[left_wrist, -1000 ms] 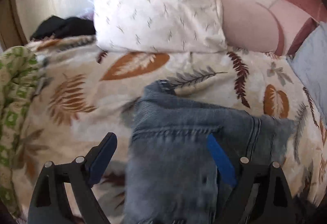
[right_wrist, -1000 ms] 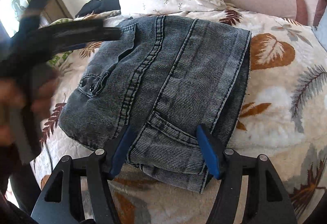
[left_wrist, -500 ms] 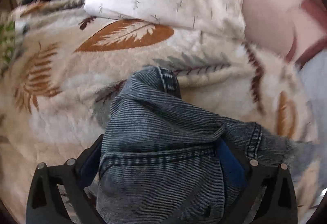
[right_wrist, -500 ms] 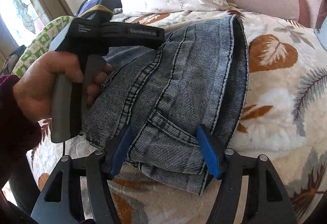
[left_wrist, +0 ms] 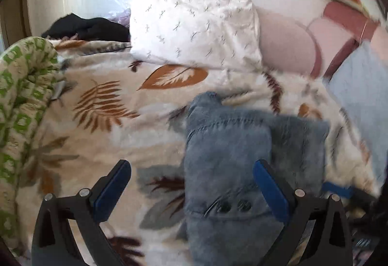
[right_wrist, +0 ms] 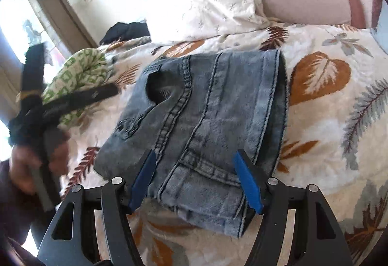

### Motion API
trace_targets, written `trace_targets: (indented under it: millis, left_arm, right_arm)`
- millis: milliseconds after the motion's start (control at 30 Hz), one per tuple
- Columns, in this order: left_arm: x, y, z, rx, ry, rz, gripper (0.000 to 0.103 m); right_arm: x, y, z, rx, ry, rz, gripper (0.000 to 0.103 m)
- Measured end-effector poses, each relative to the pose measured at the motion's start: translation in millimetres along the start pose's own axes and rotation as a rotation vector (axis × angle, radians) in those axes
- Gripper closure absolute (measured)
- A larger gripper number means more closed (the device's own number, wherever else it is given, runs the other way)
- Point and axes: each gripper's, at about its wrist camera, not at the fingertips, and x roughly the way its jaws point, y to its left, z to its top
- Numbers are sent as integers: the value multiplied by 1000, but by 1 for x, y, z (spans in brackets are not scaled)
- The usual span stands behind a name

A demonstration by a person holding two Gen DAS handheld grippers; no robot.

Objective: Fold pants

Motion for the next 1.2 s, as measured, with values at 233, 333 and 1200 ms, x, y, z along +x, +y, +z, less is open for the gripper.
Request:
trace_targets:
  millis: [233,333,1200]
  left_arm:
    - [29,-18,-41,151,55,147,0]
    - [34,-14,-46,97,40,150,0]
    - [-177,-22,-65,64,-237,193,0]
  right_arm:
    - [27,12,-7,-74,94,-45,36]
    - [35,13,-13,-108,97,-69,36]
    - [-128,81,-51,-18,-367,-131,18]
